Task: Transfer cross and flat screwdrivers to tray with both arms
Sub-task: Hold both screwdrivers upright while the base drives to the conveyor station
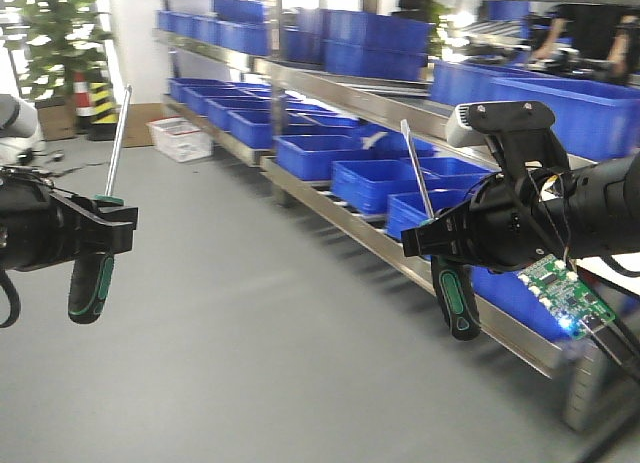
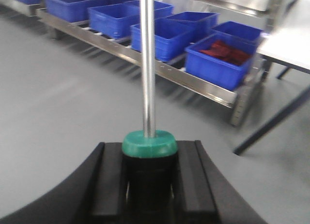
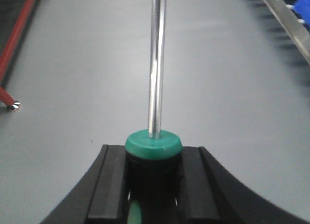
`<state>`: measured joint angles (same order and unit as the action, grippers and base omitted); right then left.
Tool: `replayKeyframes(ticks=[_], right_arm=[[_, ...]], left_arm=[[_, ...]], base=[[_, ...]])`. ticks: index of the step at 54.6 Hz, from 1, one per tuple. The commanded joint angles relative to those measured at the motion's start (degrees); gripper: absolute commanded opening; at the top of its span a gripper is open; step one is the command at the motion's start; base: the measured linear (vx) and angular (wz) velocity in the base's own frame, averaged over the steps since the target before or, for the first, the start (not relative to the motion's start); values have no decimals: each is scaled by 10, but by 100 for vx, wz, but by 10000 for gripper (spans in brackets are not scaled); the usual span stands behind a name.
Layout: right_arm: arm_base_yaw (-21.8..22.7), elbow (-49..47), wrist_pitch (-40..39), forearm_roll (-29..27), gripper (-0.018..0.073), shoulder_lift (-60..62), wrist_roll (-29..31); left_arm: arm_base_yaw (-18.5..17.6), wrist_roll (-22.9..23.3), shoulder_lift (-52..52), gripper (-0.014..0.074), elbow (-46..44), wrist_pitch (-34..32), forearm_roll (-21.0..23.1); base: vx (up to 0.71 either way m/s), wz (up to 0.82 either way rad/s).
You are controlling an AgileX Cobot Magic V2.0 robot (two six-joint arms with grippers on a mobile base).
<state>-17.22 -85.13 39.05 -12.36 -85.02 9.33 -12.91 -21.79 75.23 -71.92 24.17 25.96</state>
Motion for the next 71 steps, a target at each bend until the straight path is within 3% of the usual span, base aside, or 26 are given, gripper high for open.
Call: replayKeyframes(ticks=[1,40,71], right_arm=[[1,-22,-47,-6,-8,25,1],[1,-22,-48,-5,-8,25,1],[1,-22,-48,-5,-8,25,1]], left_arm=[[-2,2,-19,0,-19,-46,13],[-2,2,-18,0,-19,-46,13],[-2,2,-19,0,-19,-47,13]], base=[[57,55],[60,50],[61,21]])
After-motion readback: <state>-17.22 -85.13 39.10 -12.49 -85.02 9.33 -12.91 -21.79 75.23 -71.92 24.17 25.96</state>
